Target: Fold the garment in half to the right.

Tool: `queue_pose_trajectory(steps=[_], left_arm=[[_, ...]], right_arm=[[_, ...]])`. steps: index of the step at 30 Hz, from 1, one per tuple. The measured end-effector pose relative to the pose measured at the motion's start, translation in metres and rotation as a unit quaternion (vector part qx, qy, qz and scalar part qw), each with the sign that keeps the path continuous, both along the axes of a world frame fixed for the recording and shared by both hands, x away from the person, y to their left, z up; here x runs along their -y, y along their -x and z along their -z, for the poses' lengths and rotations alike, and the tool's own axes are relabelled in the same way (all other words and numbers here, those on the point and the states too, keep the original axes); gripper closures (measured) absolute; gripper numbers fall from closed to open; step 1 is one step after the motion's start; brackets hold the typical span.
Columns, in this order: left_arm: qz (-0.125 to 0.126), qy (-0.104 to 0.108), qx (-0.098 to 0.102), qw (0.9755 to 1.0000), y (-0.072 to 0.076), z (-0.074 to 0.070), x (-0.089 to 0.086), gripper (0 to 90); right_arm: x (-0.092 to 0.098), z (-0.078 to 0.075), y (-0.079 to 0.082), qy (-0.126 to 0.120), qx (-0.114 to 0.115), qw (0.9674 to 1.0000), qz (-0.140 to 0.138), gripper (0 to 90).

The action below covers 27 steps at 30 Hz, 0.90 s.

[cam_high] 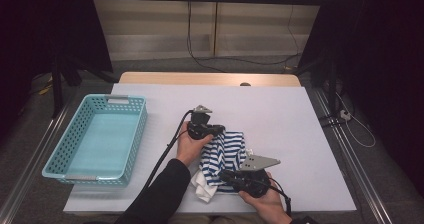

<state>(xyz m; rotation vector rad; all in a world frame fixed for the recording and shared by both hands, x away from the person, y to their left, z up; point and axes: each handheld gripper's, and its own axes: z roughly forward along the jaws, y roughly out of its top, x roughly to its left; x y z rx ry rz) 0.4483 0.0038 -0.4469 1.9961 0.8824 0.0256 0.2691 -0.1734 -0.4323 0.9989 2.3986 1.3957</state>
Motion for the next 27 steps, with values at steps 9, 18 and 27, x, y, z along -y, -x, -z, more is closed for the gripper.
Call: queue_pose_trajectory(steps=[9, 18, 27], left_arm=[[0.005, 0.000, -0.007, 1.0000, 0.002, 0.001, 0.009, 84.9], [0.014, -0.005, 0.000, 0.9999, 0.003, 0.003, 0.019, 84.8], [0.016, -0.011, -0.003, 0.9998, 0.006, 0.000, 0.028, 84.6]], right_arm=[[0.009, 0.001, 0.003, 0.008, -0.003, 1.0000, 0.004, 83.0], [0.015, 0.004, 0.006, 0.016, -0.012, 0.9998, 0.009, 83.1], [0.022, 0.004, 0.010, 0.016, -0.015, 0.9996, 0.018, 83.0]])
